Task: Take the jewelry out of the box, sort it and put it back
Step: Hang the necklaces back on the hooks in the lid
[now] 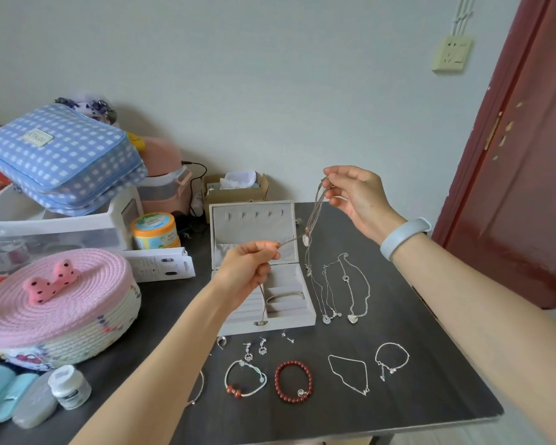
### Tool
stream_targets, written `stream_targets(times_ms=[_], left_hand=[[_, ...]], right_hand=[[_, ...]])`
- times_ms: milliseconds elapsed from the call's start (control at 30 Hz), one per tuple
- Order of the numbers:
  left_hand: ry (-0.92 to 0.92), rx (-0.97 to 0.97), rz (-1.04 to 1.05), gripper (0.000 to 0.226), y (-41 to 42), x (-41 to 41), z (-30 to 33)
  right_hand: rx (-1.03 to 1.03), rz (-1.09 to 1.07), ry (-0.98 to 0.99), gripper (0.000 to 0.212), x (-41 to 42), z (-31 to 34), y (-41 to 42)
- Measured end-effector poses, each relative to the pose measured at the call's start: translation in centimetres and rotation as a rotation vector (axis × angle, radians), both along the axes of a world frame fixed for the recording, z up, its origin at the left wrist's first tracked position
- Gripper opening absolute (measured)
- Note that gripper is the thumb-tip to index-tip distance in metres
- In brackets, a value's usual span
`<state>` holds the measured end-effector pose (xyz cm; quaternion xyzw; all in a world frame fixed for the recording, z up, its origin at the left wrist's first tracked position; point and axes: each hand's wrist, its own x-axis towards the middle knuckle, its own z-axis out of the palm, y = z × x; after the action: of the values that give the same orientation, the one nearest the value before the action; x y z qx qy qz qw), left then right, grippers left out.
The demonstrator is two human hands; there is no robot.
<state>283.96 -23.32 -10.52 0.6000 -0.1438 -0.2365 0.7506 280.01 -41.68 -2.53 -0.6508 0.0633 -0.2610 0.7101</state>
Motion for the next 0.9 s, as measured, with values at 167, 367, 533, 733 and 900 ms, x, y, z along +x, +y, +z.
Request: stream_targets(times_ms=[167,367,533,733,900], left_hand=[[-0.041,0.061,0.069,0.018,-1.3,0.8,-0.2],[0.193,-0.217,-0.04,0.032,-3.3,0.9,-1.6],[0.242,-0.323,-0.075,0.03,-4.7,1.9,-2.0],[0.152,-0.282,-0.078,0.028,-7.1,3.2,0.2],[0.067,-0.213,-0.115,0.029,-8.6,4.0,2.0]], right_hand=[[-0.146,-0.131,0.14,0.016,-0.3,-2.6,-2.6],[-0.113,-0.119,0.217,0.016,-0.3,-5.5,-4.6],[-0.102,-0.123,0.265,0.02,-0.2,-7.5,-6.1],[-0.281,-0.139,0.365,0.019,0.0,-9.4,-7.9],[-0.611,-0.094,0.502,0.016,0.3,-10.9,-9.2]])
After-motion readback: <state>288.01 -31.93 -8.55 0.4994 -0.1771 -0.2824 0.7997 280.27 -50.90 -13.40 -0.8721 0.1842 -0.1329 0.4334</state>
